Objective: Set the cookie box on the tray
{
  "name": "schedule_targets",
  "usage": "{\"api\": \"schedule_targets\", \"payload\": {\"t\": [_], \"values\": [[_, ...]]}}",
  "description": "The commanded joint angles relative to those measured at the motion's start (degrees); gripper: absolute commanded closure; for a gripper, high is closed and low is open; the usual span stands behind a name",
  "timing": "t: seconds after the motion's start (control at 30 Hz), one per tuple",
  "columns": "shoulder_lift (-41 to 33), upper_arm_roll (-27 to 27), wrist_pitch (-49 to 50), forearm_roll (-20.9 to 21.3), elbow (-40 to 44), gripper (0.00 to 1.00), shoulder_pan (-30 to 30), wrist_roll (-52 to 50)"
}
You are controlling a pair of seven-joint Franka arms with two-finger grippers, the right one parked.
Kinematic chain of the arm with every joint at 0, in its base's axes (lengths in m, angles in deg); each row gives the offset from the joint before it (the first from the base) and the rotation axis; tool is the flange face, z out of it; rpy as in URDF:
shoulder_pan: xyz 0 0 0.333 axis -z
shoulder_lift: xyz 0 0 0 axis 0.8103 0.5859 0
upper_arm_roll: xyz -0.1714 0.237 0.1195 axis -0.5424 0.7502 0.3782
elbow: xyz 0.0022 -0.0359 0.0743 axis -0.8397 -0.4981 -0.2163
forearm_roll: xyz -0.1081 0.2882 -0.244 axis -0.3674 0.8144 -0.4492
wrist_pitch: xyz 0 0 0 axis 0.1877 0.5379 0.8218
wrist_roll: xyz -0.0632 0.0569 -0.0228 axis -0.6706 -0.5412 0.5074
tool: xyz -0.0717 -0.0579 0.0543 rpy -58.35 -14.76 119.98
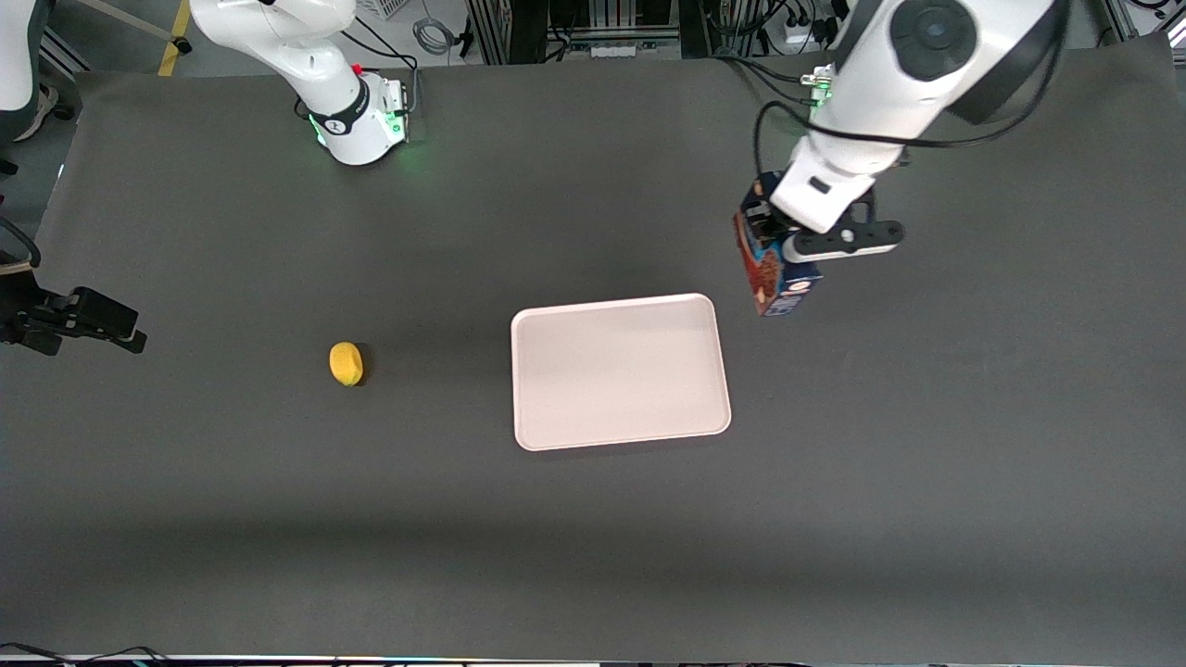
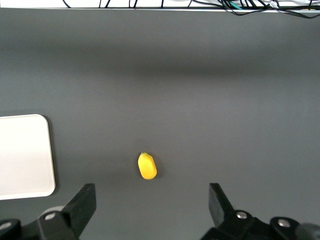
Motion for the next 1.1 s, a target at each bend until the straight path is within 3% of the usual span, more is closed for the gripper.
{"api": "schedule_targets", "payload": {"t": [0.0,0.2,0.33,0.43,0.67,0.83,1.07], "values": [[4.9,-3.9,-3.4,0.7,2.4,0.96,-0.1,-9.8],[10.0,-8.5,-9.3,6.9,2.3,0.96,0.1,-18.4],[14.6,-11.2,-12.6,15.3,2.3,0.96,0.1,-23.9],[17.4,-11.5,-14.5,19.7,2.3,0.96,0.1,-26.2],[23.3,-11.5,-22.2,25.0,2.7,0.95,0.7,-31.6],[26.9,-11.5,-22.7,33.3,3.6,0.95,1.6,-36.6],[30.8,-11.5,-23.0,39.4,4.1,0.95,2.0,-41.7]]}}
